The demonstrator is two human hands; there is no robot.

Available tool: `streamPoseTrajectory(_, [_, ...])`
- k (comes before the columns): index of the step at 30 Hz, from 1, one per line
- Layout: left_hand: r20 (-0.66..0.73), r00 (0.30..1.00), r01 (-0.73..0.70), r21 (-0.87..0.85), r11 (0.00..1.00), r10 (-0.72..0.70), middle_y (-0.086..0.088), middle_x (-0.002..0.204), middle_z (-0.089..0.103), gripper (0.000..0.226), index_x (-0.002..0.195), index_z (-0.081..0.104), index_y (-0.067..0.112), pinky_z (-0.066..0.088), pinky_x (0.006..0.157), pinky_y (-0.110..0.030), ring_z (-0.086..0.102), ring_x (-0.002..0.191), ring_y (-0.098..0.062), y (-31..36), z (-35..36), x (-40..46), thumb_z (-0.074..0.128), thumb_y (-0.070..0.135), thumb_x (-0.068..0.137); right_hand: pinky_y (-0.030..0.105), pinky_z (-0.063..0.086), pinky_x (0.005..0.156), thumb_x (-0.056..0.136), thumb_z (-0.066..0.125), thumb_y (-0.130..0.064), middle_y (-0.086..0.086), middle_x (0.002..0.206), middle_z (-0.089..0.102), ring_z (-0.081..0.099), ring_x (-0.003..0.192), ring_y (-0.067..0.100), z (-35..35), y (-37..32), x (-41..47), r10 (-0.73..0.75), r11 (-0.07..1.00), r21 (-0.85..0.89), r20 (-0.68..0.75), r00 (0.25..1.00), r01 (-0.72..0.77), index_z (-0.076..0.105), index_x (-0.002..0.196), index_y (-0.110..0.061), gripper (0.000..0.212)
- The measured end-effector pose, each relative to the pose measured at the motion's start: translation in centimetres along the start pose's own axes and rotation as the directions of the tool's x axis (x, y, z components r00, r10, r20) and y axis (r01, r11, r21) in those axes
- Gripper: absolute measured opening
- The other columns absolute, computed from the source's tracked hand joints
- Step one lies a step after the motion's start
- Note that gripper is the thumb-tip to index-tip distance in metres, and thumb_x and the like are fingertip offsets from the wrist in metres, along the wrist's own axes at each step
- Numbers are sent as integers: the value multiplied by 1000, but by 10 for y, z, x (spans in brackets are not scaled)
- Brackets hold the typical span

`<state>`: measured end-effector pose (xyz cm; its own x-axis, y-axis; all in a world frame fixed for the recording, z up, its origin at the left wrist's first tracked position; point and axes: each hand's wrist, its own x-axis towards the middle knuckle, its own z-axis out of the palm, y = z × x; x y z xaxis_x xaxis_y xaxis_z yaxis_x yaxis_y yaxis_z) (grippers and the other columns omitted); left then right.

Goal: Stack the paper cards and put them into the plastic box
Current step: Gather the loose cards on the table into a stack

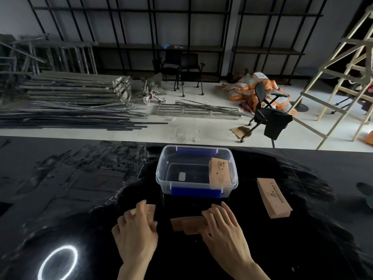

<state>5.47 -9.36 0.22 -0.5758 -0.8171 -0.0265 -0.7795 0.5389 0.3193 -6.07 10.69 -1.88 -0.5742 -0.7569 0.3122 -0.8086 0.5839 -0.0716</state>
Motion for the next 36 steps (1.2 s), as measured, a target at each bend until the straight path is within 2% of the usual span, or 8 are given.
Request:
streamPoseTrajectory(7, [70, 952, -206, -576, 791, 299, 21, 94, 75, 67, 108, 60, 49, 61, 76, -25, 70, 87, 4, 18, -11, 5, 79, -7, 77, 38, 19, 119, 85, 66, -42, 5, 128, 69, 56, 128, 23, 1, 1, 1, -49, 999, 20, -44, 998, 50, 59, 126, -15, 50])
streamPoseTrajectory(11, [90, 874, -326, -620, 714, 477, 17, 89, 78, 53, 103, 65, 36, 60, 87, -24, 74, 89, 4, 44, -20, 9, 64, -14, 85, 37, 24, 116, 82, 79, -34, 7, 149, 55, 49, 139, 21, 6, -2, 3, 58, 986, 156, -24, 998, -53, 38, 151, -11, 83])
streamPoseTrajectory(16, [255, 789, -225, -727, 649, 559, 5, 105, 74, 56, 102, 62, 24, 60, 97, -30, 75, 102, -8, 72, -24, 8, 42, -25, 84, 39, 37, 117, 93, 47, -50, -2, 138, 64, 59, 129, 21, -4, 11, 4, -14, 1000, 25, -6, 1000, 14, 47, 146, -21, 60])
streamPoseTrajectory(18, [320, 663, -185, -806, 562, 677, 1, 117, 72, 53, 104, 61, 21, 56, 102, -32, 72, 113, -12, 151, 1, 2, 41, -21, 78, 38, 40, 115, 91, 50, -48, -3, 131, 66, 61, 124, 20, -23, 75, -22, 145, 989, 1, -35, 989, -145, 54, 139, -20, 55])
streamPoseTrajectory(23, [393, 629, -478, -486, 732, 671, 23, 130, 61, 51, 128, 50, 42, 51, 107, -32, 60, 121, -1, 154, -4, -2, 69, 29, 82, 38, 51, 106, 89, 63, -47, -5, 114, 69, 66, 108, 17, -28, 79, -17, 135, 991, 27, -39, 990, -134, 58, 132, -21, 51])
streamPoseTrajectory(28, [405, 612, -648, -235, 724, 679, 17, 127, 69, 40, 125, 54, 44, 57, 98, -33, 69, 112, -9, 163, 11, -10, 68, 28, 91, 33, 29, 115, 72, 79, -58, -4, 143, 58, 54, 133, 16, -30, 79, -14, 217, 975, -14, -97, 971, -220, 37, 153, -20, 99])
streamPoseTrajectory(32, [317, 700, -375, -599, 707, 640, 19, 101, 78, 27, 110, 66, 38, 62, 89, -31, 74, 92, 3, 230, 32, -37, 75, 28, 88, 22, 48, 96, 72, 87, -44, -18, 136, 45, 51, 120, -2, -57, 146, -38, 619, 716, 509, -150, 771, -477, 24, 156, -27, 106])
streamPoseTrajectory(36, [395, 760, -3, -792, 610, 516, 7, 113, 76, 28, 115, 66, 33, 63, 92, -36, 73, 103, -8, 235, 35, -42, 76, 26, 90, 32, 62, 75, 75, 89, -16, -5, 117, 68, 73, 98, 16, -61, 130, -37, 793, 123, 900, 165, 587, -419, 46, 140, -26, 79])
